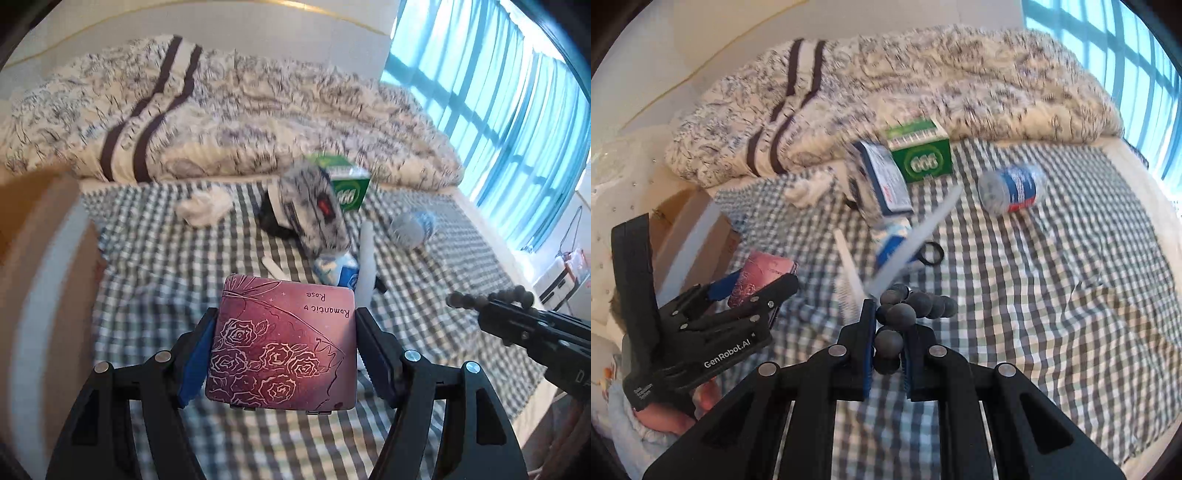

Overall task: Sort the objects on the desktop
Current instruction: 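Carry the notebook and bracelet into the cardboard box and open both tools, then move both tools back over the remaining items on the bed, then grasp the white comb with the left tool while the right tool grasps the white curved tube, then carry the comb and tube into the cardboard box and open both tools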

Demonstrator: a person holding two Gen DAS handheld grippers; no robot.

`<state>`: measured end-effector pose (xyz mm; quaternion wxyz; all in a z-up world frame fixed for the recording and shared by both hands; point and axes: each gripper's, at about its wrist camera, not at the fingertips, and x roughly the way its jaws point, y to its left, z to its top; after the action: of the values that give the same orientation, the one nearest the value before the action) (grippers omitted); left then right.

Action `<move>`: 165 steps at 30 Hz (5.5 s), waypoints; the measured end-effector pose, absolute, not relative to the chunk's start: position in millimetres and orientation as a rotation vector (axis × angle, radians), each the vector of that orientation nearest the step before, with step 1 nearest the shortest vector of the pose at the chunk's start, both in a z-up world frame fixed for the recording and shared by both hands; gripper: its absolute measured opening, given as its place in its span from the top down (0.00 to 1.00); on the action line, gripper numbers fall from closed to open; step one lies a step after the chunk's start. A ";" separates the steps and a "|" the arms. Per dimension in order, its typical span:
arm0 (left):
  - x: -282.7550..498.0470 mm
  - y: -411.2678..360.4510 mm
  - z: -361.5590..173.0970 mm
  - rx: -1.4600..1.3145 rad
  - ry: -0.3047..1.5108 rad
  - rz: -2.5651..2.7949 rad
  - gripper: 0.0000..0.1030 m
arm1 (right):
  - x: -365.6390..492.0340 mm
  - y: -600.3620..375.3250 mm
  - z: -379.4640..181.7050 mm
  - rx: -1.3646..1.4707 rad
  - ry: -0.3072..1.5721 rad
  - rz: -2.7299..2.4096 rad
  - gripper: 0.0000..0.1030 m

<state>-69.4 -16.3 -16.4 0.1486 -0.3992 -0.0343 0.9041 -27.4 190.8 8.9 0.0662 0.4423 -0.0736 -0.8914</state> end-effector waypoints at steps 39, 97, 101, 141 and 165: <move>-11.5 -250.1 36.7 -1.251 -0.191 3.017 0.00 | -82.7 -127.8 70.3 1.194 -0.002 -2.182 0.50; -110.0 35.7 -115.6 -1.412 -0.093 2.673 0.95 | -93.8 228.5 -74.3 1.459 -0.411 -2.525 0.50; -110.7 24.5 -109.2 -1.396 -0.119 2.688 0.96 | -111.1 212.0 -82.3 1.481 -0.385 -2.522 0.51; -8.3 -94.2 71.9 -0.999 -0.203 2.887 0.96 | -1.9 142.7 98.5 1.079 -0.282 -2.613 0.92; 0.1 -250.6 48.4 -1.188 -0.301 3.141 0.08 | -43.2 -134.6 98.5 1.138 -0.045 -2.151 0.75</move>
<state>0.1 -250.6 48.4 -0.1147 -0.3500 -0.0886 0.9255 -43.2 -134.6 98.5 0.3465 0.4386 -0.0173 -0.8290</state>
